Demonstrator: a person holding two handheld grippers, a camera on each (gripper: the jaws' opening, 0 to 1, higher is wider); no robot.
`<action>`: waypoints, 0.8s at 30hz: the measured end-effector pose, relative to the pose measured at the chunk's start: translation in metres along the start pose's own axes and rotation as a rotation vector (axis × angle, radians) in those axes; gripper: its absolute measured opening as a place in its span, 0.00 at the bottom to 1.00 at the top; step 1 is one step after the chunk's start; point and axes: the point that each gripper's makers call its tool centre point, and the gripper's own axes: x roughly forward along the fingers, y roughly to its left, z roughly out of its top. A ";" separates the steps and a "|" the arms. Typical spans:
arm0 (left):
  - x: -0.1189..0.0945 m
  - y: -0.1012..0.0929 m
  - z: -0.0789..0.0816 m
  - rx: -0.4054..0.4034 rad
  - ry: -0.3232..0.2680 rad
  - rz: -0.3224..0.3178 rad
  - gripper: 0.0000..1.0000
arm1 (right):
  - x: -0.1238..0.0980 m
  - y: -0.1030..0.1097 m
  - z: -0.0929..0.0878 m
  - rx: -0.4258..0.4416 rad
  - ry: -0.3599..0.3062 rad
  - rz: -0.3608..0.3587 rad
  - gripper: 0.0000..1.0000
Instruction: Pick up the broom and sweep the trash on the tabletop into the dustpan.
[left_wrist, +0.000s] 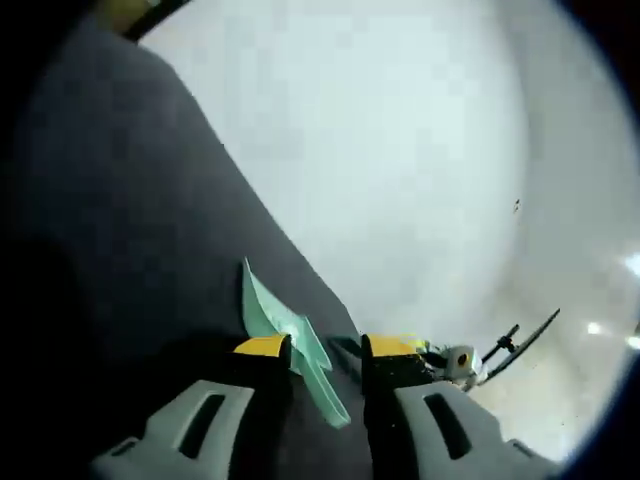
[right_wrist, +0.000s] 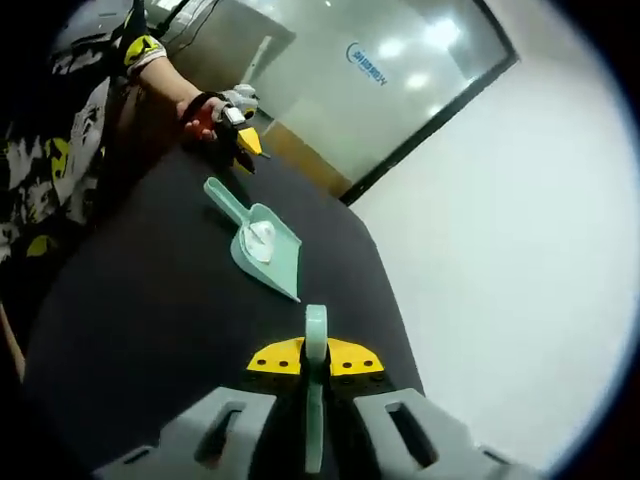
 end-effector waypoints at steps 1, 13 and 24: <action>0.000 0.003 -0.001 -0.013 0.005 0.006 0.24 | -0.001 0.003 0.004 -0.007 -0.015 -0.007 0.04; 0.007 -0.017 -0.026 0.202 0.068 -0.044 0.24 | -0.012 0.029 -0.004 -0.013 -0.050 0.000 0.05; 0.015 -0.005 -0.019 0.321 0.081 -0.037 0.24 | -0.022 0.063 -0.009 0.047 -0.044 0.042 0.12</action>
